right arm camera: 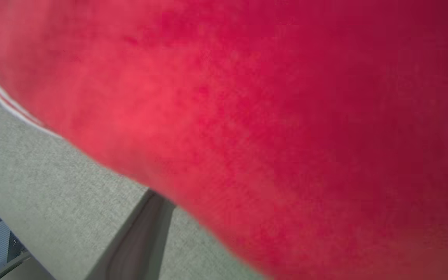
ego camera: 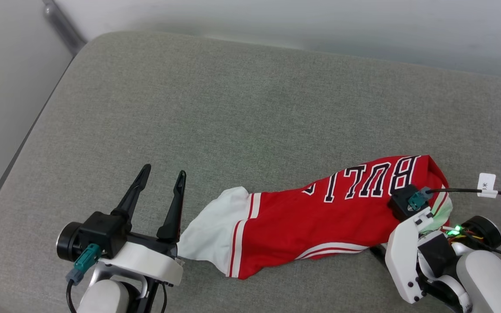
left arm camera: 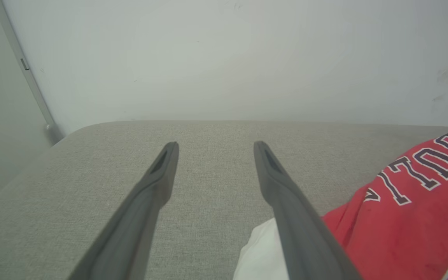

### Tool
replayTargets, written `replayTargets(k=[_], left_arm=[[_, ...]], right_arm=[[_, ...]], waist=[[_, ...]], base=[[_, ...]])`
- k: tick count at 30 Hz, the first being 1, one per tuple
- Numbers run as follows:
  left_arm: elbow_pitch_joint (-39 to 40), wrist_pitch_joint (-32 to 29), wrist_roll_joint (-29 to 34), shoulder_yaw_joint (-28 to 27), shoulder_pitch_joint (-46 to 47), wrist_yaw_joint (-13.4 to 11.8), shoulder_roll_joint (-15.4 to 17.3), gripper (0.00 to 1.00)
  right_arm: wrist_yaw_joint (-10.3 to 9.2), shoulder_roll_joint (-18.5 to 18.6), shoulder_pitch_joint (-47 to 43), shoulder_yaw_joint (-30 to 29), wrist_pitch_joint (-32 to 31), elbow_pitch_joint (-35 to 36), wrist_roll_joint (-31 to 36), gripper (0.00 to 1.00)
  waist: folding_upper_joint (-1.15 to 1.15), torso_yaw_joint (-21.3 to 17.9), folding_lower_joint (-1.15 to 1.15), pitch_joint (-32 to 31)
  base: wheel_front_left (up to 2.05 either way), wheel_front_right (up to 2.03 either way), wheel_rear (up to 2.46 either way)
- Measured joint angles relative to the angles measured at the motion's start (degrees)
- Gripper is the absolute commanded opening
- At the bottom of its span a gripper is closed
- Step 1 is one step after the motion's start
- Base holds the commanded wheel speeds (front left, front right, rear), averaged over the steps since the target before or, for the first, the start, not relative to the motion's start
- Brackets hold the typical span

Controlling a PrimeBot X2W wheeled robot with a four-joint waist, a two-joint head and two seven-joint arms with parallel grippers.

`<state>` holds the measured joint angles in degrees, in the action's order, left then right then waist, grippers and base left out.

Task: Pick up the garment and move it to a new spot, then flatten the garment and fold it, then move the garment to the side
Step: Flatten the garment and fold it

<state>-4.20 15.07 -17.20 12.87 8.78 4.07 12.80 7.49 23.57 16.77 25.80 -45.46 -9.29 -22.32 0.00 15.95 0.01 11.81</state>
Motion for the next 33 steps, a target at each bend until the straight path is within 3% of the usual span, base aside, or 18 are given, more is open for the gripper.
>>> replayTargets(k=[1, 7, 12, 17, 22, 28, 31, 33], left_arm=[[-0.11, 0.00, 0.21, -0.15, 0.00, 0.25, -0.26, 1.00], [-1.47, 0.00, 0.96, -0.97, -0.05, 1.08, -0.97, 1.00], [-2.27, 0.00, 1.36, -1.89, -0.95, 1.58, -1.15, 1.00], [-2.66, 0.00, 1.68, -2.27, -2.55, 2.00, -1.80, 1.00], [-2.66, 0.00, 1.92, -2.50, -3.05, 2.34, -2.46, 1.00], [-2.57, 0.00, 2.20, -3.01, -3.25, 2.57, -3.10, 1.00], [-2.71, 0.00, 2.36, -3.08, -3.26, 2.80, -3.39, 1.00], [-2.88, 0.00, 2.43, -3.15, -3.26, 2.83, -3.49, 1.00]], right_arm=[[-0.01, 0.23, 0.29, 0.59, 0.07, -0.18, -0.34, 0.00], [0.00, 2.07, -0.02, 3.44, 2.03, 0.46, -4.01, 0.00], [0.02, 7.43, -4.80, 3.58, 1.11, 5.10, -7.62, 0.00], [0.02, 14.27, -11.78, -0.92, -1.74, 9.37, -10.17, 0.00], [0.02, 18.33, -19.68, -8.42, -4.70, 10.34, -11.27, 0.00], [0.01, 17.53, -25.04, -17.75, -3.32, 7.33, -7.21, 0.00], [0.01, 13.71, -25.33, -19.25, -0.73, 6.86, -6.73, 0.00], [0.02, 11.06, -24.98, -20.04, 2.23, 7.16, -5.88, 1.00]], waist=[[0.00, 0.09, 0.00, 0.09], [0.00, -0.60, 0.00, -1.05], [0.00, -2.17, 0.00, -3.31], [0.00, -4.50, 0.00, -5.51], [0.00, -6.85, 0.00, -6.97], [0.00, -8.21, 0.00, -6.84], [0.00, -8.56, 0.00, -6.59], [0.00, -8.79, 0.00, -6.69]], base=[[0.00, 0.00, 0.00], [0.00, 0.00, 0.00], [0.00, 0.00, 0.00], [0.00, 0.00, 0.00], [0.00, 0.00, 0.00], [0.00, 0.00, 0.00], [0.00, 0.00, 0.00], [0.00, 0.00, 0.00]])
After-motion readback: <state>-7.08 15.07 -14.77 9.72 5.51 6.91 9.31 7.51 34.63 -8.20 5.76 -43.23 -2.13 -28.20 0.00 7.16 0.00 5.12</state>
